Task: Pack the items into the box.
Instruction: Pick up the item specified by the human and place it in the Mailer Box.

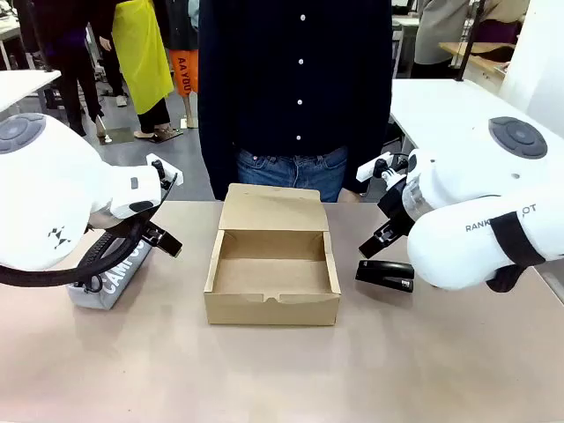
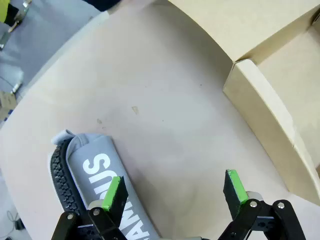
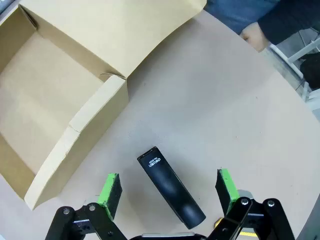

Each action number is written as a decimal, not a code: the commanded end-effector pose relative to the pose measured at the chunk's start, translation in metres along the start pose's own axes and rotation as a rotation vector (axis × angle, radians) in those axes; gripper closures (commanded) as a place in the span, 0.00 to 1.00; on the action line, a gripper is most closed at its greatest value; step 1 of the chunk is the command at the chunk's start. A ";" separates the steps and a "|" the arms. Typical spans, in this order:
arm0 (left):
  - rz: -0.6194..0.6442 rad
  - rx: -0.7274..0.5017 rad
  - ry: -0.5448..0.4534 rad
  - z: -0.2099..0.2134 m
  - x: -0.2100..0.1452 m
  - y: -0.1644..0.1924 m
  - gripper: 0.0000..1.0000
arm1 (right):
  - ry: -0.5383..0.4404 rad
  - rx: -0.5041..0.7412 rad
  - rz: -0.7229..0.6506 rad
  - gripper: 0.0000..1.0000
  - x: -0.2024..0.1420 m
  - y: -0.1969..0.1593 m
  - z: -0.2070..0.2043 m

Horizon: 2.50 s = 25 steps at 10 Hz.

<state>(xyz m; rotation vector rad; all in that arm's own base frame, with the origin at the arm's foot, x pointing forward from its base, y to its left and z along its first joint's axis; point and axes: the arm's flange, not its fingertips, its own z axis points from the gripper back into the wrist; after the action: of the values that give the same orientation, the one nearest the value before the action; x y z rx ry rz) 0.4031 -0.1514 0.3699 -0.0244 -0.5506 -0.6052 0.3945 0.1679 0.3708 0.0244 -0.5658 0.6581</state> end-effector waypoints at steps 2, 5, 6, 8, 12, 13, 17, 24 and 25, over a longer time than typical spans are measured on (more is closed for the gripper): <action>0.000 0.000 0.000 0.000 0.000 0.000 0.00 | 0.000 0.000 0.000 0.00 0.000 0.000 0.000; 0.000 0.000 0.000 0.000 0.000 0.000 0.00 | 0.000 0.000 0.000 0.00 0.000 0.000 0.000; 0.000 0.000 0.000 0.000 0.000 0.000 0.00 | 0.000 0.000 0.000 0.00 0.000 0.000 0.000; 0.000 0.000 0.000 0.000 0.000 0.000 0.00 | 0.000 0.000 0.000 0.00 0.000 0.000 0.000; 0.000 0.000 0.000 0.000 0.000 0.000 0.00 | 0.000 0.000 0.000 0.00 0.000 0.000 0.000; 0.000 0.000 0.000 0.000 0.000 0.000 0.00 | 0.000 0.000 0.001 0.00 0.000 0.000 0.000; 0.041 -0.076 0.013 0.048 0.002 0.015 0.00 | 0.022 0.055 -0.033 0.00 0.004 -0.016 0.042; 0.662 -0.545 -0.201 0.185 -0.097 0.207 0.00 | -0.221 0.642 -0.774 0.00 -0.120 -0.196 0.196; 0.755 -0.630 -0.275 0.186 -0.126 0.238 0.00 | -0.309 0.716 -0.867 0.00 -0.150 -0.224 0.201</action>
<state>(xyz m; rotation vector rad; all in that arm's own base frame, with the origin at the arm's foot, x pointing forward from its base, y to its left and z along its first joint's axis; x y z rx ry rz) 0.3457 0.1220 0.5124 -0.7382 -0.5167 -0.0586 0.3169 -0.1116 0.5130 0.8843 -0.4759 0.0602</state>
